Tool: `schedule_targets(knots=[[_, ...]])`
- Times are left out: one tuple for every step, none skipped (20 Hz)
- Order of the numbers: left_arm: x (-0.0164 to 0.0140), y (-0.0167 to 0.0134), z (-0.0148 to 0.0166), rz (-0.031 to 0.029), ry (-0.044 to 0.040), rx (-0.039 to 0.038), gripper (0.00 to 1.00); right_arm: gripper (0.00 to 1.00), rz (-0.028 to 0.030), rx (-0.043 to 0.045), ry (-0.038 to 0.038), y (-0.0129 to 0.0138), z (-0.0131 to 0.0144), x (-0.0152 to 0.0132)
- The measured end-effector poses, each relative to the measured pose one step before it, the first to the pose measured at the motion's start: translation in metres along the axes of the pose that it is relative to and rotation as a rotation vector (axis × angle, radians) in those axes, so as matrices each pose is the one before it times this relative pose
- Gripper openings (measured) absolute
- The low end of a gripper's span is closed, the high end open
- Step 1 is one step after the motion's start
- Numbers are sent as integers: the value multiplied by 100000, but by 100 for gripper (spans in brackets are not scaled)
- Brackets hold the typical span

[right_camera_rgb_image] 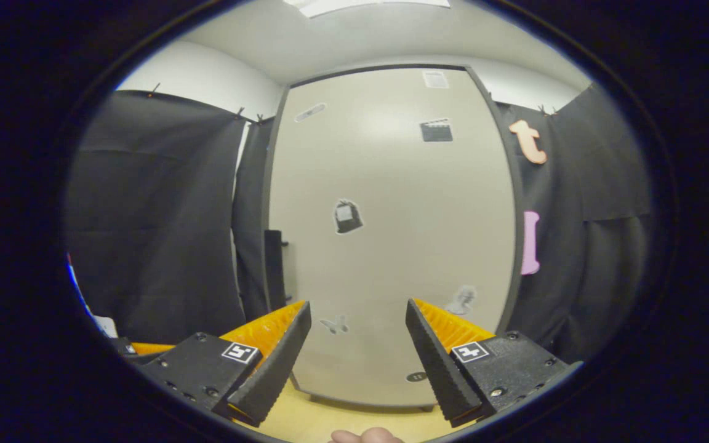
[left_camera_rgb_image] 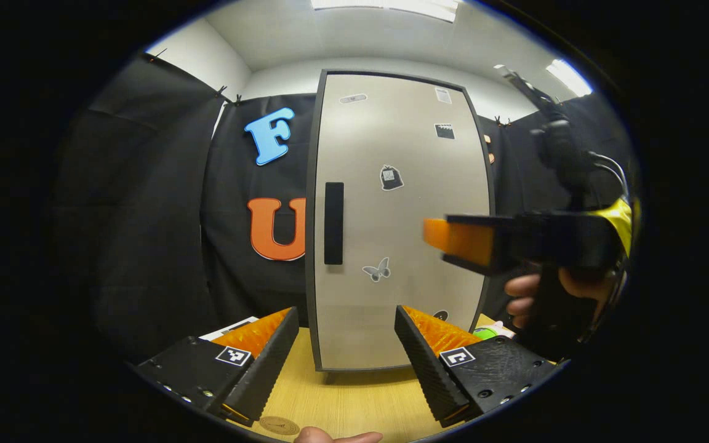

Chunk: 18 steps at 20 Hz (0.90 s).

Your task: Open the cabinet door with the right hand, grasp the bottle in the cabinet with the left hand and place it on the coaster, then close the cabinet door with the right hand.

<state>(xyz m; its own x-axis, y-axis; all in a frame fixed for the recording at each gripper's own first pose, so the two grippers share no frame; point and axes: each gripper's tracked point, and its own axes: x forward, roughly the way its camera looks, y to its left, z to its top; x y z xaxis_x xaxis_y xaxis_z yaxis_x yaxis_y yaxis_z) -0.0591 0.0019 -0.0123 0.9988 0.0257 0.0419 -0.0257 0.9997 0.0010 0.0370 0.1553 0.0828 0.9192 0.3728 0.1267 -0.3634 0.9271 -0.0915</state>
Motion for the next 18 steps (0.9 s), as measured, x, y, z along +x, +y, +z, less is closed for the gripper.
schedule_targets(knots=[[-337,285,-412,680,776,646,95,99,3724,-1968,1065,1623,-29,1380],[-263,874,-412,2490,922,642,95,99,2070,-2212,666,1256,-102,1475],[-196,1213,-309,3269,1177,111,94,99,1466,-2096,1376,1091,-274,1564],[24,1335,-368,3347,1370,-1084,93,99,646,-775,1411,823,-364,1473],[-102,1178,-313,2775,1267,-1911,93,100,1358,1235,1373,887,-413,1283],[-64,1164,-348,2015,1406,-2539,93,100,1117,2121,1793,692,-539,1177],[-124,1160,-86,1916,358,-2331,94,99,604,2767,2274,346,-590,862],[-179,1354,72,2755,-288,-770,94,99,1769,3501,2518,562,-639,785],[-308,1576,138,2884,-537,407,94,99,1007,2132,1905,513,-526,500],[-235,1211,-150,2306,-86,671,94,97,-1701,-194,581,-86,-200,392],[-156,890,-337,1536,264,525,95,98,-2742,-827,126,-355,-154,404],[-199,602,-296,1035,551,490,95,95,-1209,-677,1941,-121,-451,266],[-115,510,-239,696,695,426,95,88,27,-214,1409,85,-388,295],[-97,419,-182,592,473,415,95,86,790,-94,965,199,-227,266],[-90,255,-70,596,173,377,95,82,-143,-1082,-132,64,-129,173],[-131,63,-6,-225,45,7,95,74,-1620,-1774,-1101,-235,130,24],[-126,-189,217,-649,-259,-24,95,69,-2242,-1778,-1399,-382,240,168],[-184,-47,319,-497,-513,479,95,50,9,-993,-10,154,-16,203]])
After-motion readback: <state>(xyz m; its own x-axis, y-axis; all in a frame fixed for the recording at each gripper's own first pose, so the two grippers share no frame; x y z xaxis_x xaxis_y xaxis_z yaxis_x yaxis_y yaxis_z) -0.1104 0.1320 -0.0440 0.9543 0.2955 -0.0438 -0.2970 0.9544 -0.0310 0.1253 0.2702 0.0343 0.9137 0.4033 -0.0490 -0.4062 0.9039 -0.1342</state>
